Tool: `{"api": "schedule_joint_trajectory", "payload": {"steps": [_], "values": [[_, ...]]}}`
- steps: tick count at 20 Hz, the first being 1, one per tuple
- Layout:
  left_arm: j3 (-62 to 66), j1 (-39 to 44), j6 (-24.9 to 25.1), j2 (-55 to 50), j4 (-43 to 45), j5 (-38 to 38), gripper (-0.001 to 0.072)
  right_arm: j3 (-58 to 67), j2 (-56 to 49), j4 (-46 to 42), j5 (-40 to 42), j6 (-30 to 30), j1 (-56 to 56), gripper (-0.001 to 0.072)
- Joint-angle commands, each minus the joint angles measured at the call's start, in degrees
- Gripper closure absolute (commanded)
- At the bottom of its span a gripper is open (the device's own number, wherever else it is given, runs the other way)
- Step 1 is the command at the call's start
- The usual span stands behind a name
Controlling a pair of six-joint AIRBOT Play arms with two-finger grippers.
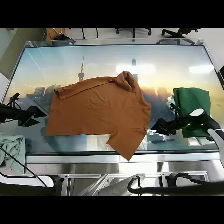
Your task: Fold the shirts.
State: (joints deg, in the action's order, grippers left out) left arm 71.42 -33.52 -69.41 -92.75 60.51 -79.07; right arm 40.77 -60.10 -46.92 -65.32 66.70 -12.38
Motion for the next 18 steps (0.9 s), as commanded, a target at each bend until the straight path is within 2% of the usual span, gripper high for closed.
{"api": "schedule_joint_trajectory", "payload": {"steps": [1,6,9,13,14,15,16,18], "values": [[-0.04,-1.16,0.52,-2.80,-0.13,0.39,0.0012,-0.17,-4.00,3.89,7.02,-3.50,5.38,0.0357],[-0.04,2.32,1.03,-7.85,0.17,0.22,0.0013,-0.15,-5.51,5.84,9.38,-4.59,8.09,0.0352],[-0.04,3.13,-0.63,-9.51,3.98,-0.48,0.0013,-0.15,-5.51,5.84,9.38,-4.61,8.07,0.0352],[-0.04,3.67,-1.07,-10.12,4.33,-4.96,0.0014,-0.15,-5.53,6.27,9.44,-5.44,8.07,0.0352],[-0.04,4.28,-0.96,-10.12,4.33,-6.38,0.0037,-0.15,-5.53,6.73,9.60,-5.46,8.07,0.0352],[-0.04,5.01,-0.92,-10.12,4.33,-7.63,0.0139,-0.15,-5.53,7.45,9.62,-6.01,8.07,0.0352],[-0.04,5.95,-0.83,-10.12,4.31,-8.33,0.0181,-0.15,-5.53,8.31,9.62,-6.95,8.07,0.0352],[-0.04,8.13,-0.59,-10.12,4.33,-8.39,0.0181,-0.15,-5.53,10.05,9.60,-7.91,8.07,0.0352]]}}
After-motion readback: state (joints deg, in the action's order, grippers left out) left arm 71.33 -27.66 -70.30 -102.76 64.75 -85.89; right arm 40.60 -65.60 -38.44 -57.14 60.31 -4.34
